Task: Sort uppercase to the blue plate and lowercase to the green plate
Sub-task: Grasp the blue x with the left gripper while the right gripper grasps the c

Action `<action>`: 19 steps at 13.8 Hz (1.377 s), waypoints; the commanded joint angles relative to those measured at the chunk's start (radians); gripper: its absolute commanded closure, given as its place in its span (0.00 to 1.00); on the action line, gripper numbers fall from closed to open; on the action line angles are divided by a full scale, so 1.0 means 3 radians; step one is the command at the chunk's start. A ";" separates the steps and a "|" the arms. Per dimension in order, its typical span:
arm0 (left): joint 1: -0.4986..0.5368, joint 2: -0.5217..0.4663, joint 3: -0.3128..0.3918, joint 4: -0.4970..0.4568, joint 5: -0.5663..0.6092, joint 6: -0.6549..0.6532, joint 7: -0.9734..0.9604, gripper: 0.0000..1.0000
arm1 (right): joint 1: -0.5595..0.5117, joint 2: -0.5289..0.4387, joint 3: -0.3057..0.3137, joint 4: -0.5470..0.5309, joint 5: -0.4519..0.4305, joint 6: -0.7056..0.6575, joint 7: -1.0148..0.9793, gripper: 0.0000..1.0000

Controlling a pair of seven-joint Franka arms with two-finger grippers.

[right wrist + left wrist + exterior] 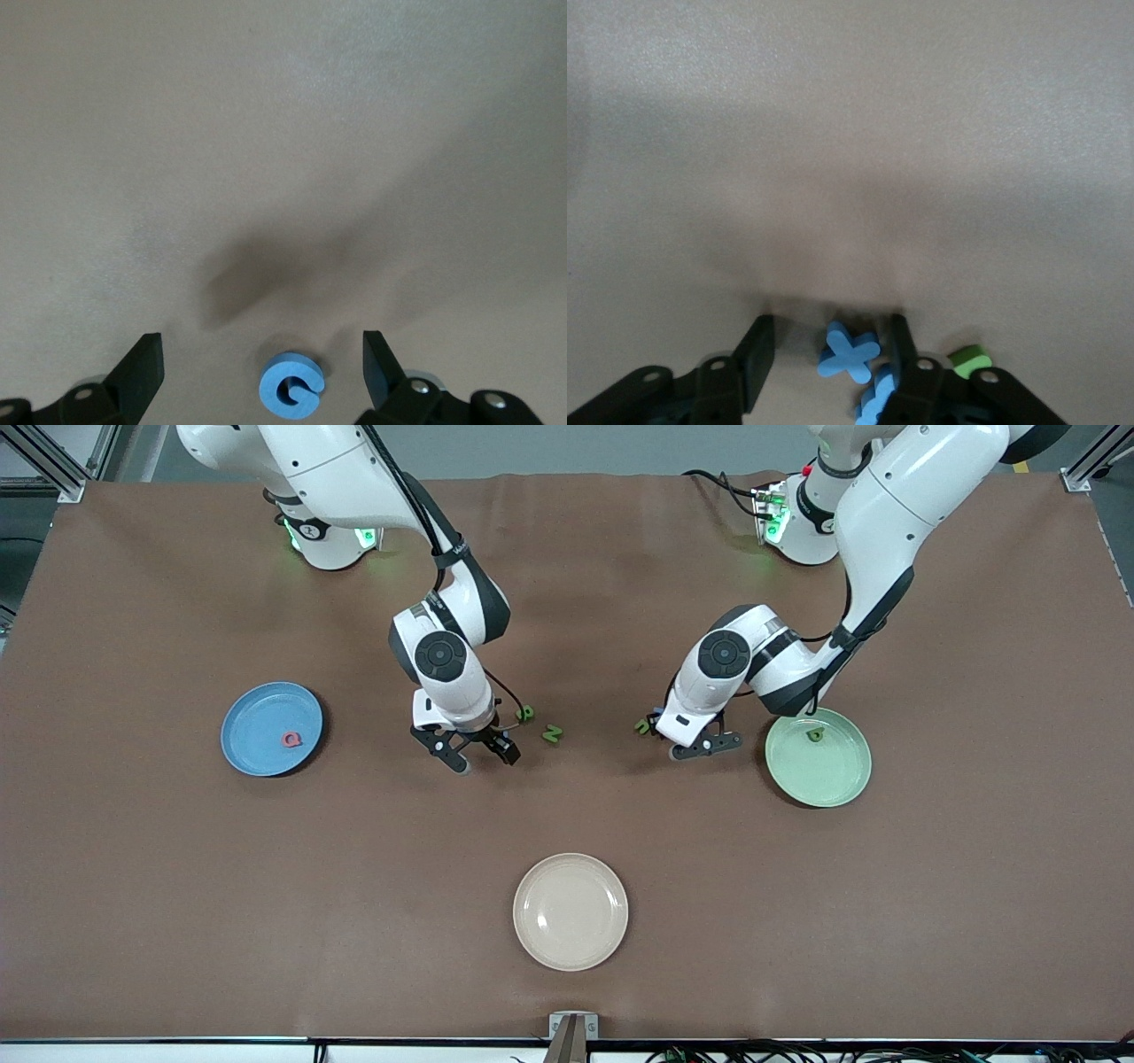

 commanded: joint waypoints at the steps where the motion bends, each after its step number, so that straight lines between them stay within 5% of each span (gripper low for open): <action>1: 0.0004 0.0034 -0.0009 0.0030 0.0093 0.0007 -0.0073 0.52 | 0.0116 0.0019 -0.0038 -0.0012 0.0062 -0.0029 0.0034 0.01; 7: 0.0014 0.0029 -0.0009 0.0020 0.0093 0.0002 -0.0078 0.78 | 0.0167 0.0019 -0.0038 -0.0074 0.0062 -0.0070 0.0034 0.19; 12: 0.0065 -0.0134 -0.0014 -0.0036 0.0093 -0.0039 -0.0063 0.85 | 0.0188 0.0019 -0.0038 -0.0099 0.0062 -0.0075 0.0034 0.32; 16: 0.0229 -0.0441 -0.0095 -0.0149 0.0093 -0.0207 -0.0022 0.87 | 0.0208 0.0019 -0.0038 -0.0115 0.0057 -0.0075 0.0029 0.60; 19: 0.0687 -0.0533 -0.0432 -0.0175 0.0093 -0.0463 0.0258 0.87 | 0.0203 0.0019 -0.0038 -0.0115 0.0057 -0.0080 0.0013 0.89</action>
